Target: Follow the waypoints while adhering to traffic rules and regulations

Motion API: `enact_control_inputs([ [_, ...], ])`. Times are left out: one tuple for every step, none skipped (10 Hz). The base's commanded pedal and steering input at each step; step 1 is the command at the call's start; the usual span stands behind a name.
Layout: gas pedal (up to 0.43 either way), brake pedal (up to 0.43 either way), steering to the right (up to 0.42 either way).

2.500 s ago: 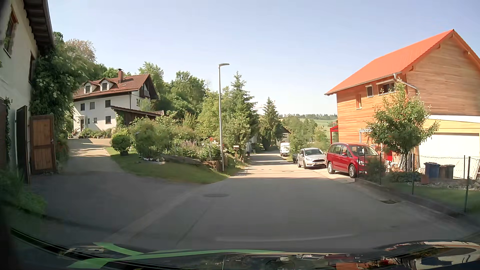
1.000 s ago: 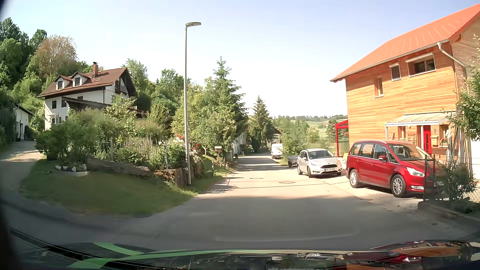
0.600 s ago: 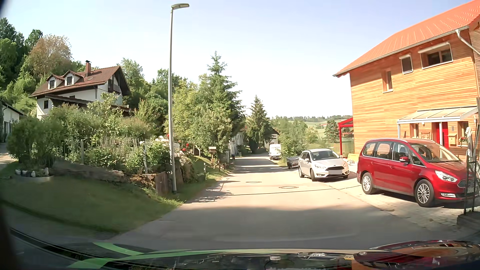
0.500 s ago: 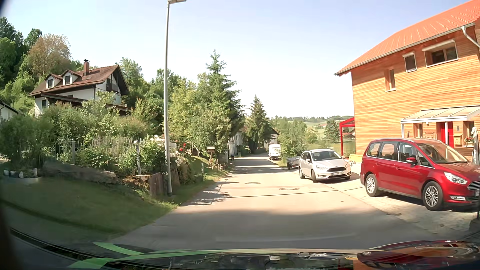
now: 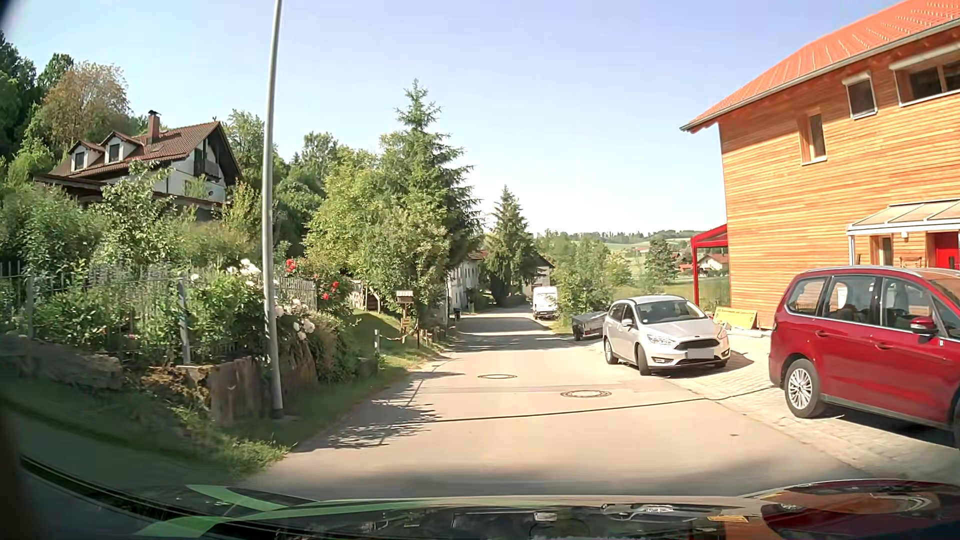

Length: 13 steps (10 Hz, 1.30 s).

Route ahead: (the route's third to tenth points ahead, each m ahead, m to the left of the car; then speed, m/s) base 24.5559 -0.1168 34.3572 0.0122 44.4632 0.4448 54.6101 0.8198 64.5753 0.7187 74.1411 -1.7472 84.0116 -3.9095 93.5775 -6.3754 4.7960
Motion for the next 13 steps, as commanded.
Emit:
enact_control_inputs([
  [0.079, 0.000, 0.004],
  [0.067, 0.000, -0.001],
  [0.067, 0.000, -0.007],
  [0.067, 0.000, -0.010],
  [0.067, 0.000, -0.010],
  [0.067, 0.000, -0.009],
  [0.067, 0.000, -0.009],
  [0.059, 0.000, -0.010],
  [0.059, 0.000, -0.010],
  [0.059, 0.000, -0.010],
  [0.059, 0.000, -0.011],
  [0.059, 0.000, -0.010],
  [0.059, 0.000, -0.011],
])
